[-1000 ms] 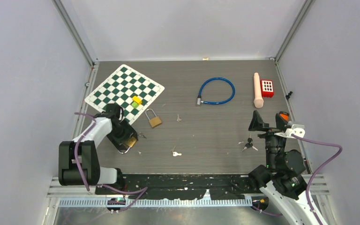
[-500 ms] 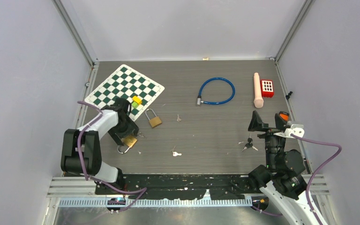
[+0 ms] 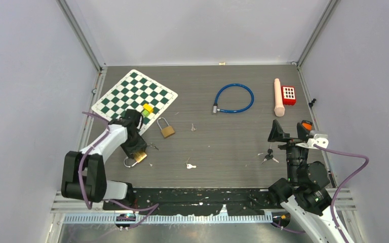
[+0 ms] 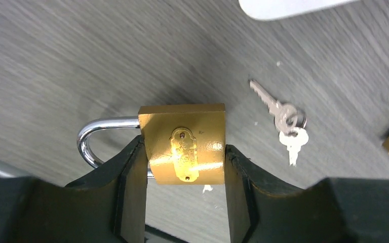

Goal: Unlock with the key

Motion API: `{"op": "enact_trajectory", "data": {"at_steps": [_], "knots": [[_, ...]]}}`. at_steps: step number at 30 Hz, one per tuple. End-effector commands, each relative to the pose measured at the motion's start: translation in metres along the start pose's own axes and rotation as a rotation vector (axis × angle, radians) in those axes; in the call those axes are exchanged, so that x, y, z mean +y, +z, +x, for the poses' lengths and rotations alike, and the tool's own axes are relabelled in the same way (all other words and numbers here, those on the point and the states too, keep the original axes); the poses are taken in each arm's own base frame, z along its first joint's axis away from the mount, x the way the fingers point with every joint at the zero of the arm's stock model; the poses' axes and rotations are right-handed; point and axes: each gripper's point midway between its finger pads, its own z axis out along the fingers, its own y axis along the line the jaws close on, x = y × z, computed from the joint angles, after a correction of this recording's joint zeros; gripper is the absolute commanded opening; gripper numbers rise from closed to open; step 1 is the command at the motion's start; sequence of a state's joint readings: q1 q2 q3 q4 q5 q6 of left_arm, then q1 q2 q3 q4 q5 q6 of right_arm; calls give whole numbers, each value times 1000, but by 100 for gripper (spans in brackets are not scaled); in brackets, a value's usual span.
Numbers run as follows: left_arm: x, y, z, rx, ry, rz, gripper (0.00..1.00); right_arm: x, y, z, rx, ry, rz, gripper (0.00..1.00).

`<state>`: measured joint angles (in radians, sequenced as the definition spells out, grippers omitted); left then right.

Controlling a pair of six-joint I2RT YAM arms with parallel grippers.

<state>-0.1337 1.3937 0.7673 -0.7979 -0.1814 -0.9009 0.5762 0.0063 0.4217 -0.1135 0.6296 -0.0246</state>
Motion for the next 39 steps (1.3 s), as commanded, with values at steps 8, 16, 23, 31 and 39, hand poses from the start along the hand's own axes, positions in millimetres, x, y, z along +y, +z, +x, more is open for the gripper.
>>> {"op": "enact_trajectory", "data": {"at_steps": [8,16,23,31,39], "knots": [[-92,-123,-25,-357,622,272,13,-10,-20,-46,-161,120,-25,95],[-219,-157,49,-417,1353,327,16,-12,-18,-44,-148,97,-6,95],[-290,-161,132,-340,1625,586,19,-14,-15,-40,-130,72,12,96],[-302,-124,179,-249,1834,666,22,-13,-13,-36,-110,55,16,95],[-297,-90,185,-191,1938,612,34,-12,-11,-32,-94,40,19,95]]}}
